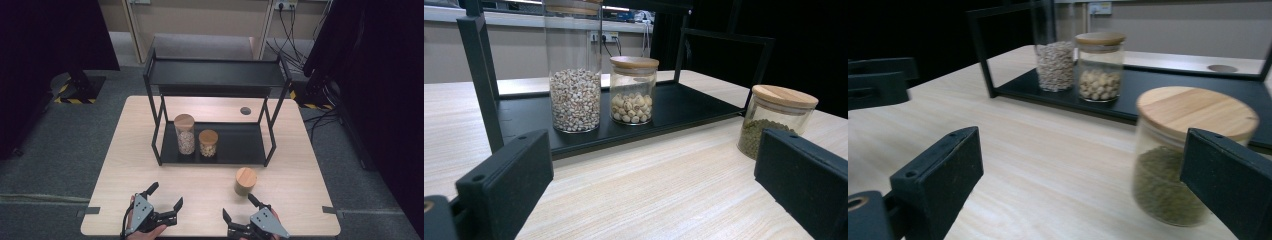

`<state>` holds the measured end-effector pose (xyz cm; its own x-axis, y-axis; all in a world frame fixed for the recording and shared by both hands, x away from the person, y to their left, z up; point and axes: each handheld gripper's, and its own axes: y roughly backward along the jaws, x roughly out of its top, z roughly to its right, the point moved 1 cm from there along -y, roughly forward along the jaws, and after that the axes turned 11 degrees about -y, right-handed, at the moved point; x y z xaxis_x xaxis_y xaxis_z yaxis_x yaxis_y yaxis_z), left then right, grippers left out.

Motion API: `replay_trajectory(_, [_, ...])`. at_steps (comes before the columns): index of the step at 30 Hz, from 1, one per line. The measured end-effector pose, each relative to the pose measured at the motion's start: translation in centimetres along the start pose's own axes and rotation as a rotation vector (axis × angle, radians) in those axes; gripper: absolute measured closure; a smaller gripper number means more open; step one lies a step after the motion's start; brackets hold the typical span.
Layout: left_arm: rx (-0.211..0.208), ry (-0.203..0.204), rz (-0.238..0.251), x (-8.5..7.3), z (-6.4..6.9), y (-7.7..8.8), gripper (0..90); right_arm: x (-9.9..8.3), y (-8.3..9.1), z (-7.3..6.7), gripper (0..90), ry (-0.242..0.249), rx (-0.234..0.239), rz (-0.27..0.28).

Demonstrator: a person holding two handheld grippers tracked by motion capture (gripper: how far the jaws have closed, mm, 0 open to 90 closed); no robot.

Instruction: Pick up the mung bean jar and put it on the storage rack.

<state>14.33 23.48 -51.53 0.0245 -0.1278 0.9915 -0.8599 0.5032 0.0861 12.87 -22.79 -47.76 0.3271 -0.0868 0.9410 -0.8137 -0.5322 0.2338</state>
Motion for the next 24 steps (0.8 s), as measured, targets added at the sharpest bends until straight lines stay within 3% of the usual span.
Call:
replay_trajectory(10, [-0.002, 0.000, 0.000, 0.0, 0.0, 0.0, 1.6, 0.1, -0.4, 1.0, 4.1, 0.003, -0.085, 0.022])
replay_trajectory(24, [-0.003, 0.004, -0.003, 0.0, 0.0, 0.0, 1.7, 0.4, -2.2, 1.6, 4.3, 0.001, -0.131, 0.020])
